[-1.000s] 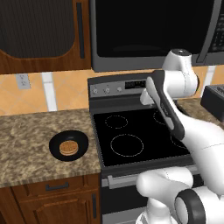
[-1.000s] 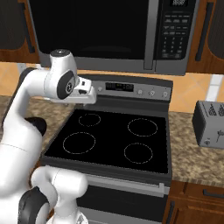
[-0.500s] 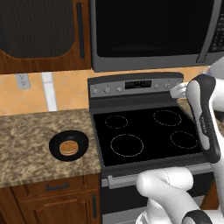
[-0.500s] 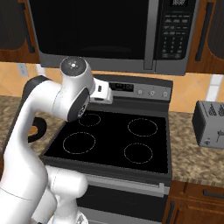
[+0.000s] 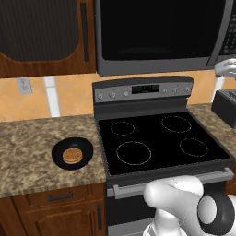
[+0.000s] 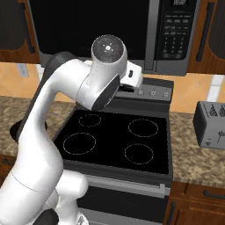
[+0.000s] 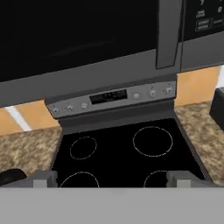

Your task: Open the microwave, place the bowl with waffle inside the microwave, then close the microwave door and turn it on.

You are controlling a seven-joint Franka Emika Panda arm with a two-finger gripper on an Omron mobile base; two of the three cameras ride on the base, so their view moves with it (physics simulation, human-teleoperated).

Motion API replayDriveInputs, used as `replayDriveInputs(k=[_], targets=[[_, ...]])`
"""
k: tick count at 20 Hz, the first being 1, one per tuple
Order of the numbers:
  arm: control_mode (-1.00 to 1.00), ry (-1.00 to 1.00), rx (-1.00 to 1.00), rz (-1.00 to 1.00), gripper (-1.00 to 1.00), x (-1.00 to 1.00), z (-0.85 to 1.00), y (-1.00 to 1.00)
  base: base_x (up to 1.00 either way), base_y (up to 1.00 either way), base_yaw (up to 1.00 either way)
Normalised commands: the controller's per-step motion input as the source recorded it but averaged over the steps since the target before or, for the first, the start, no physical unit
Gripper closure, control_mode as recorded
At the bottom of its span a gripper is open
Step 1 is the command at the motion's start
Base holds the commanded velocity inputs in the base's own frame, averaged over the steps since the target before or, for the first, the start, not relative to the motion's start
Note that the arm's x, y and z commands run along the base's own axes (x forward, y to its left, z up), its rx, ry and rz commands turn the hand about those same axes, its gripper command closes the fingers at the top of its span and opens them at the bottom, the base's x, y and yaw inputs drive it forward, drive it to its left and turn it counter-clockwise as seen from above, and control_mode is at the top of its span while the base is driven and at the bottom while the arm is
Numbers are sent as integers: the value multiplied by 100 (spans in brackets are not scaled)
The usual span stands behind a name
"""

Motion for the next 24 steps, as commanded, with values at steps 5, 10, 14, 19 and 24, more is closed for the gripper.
replayDriveInputs(k=[5, 10, 14, 19, 24], targets=[[-100, 0, 2, -20, -100, 72, 79, -73, 0, 0, 0], [-100, -7, -3, -7, -100, 93, 14, -48, 0, 0, 0], [-100, -2, 0, 0, -100, 92, -5, -35, 0, 0, 0], [-100, 0, 0, 2, -100, 68, 0, -11, 0, 0, 0], [-100, 0, 0, 9, -100, 66, 0, -54, 0, 0, 0]])
